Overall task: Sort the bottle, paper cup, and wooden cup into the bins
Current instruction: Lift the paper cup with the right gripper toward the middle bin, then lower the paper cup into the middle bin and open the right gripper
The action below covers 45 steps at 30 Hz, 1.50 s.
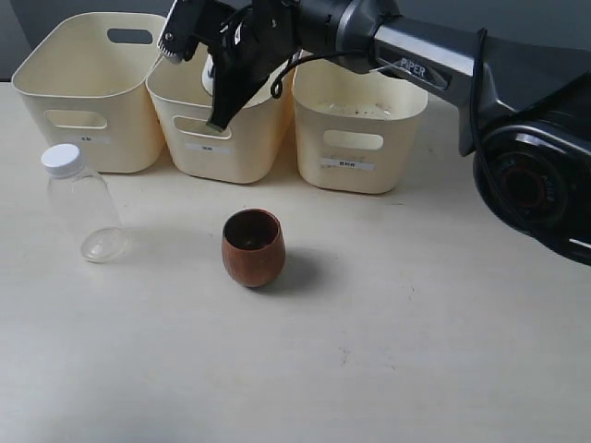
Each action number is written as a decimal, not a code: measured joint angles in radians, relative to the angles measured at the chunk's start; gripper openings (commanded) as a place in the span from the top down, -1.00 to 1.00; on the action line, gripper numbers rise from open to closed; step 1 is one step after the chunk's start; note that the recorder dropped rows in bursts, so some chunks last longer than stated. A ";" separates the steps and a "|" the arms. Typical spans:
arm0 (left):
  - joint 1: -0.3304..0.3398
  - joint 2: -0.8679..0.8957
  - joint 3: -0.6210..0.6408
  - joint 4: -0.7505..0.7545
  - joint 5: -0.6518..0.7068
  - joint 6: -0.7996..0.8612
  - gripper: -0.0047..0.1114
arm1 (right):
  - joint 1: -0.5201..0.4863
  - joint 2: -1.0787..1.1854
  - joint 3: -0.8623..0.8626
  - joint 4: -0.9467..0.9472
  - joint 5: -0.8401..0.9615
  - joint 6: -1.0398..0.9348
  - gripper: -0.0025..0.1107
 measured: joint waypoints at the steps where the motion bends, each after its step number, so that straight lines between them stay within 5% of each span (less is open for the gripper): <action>1: 0.000 0.000 0.000 0.000 0.000 0.000 0.92 | 0.000 0.000 0.000 -0.016 0.013 0.010 0.97; 24: 0.000 0.000 0.000 0.000 0.000 0.000 0.92 | 0.004 0.000 -0.010 -0.118 0.165 0.055 0.97; 32: 0.000 0.000 0.000 0.000 0.000 0.000 0.92 | 0.004 0.000 -0.010 -0.118 0.164 0.055 0.42; 45: 0.000 0.000 0.000 0.000 0.000 0.000 0.92 | 0.004 -0.002 -0.010 -0.116 0.105 0.079 0.42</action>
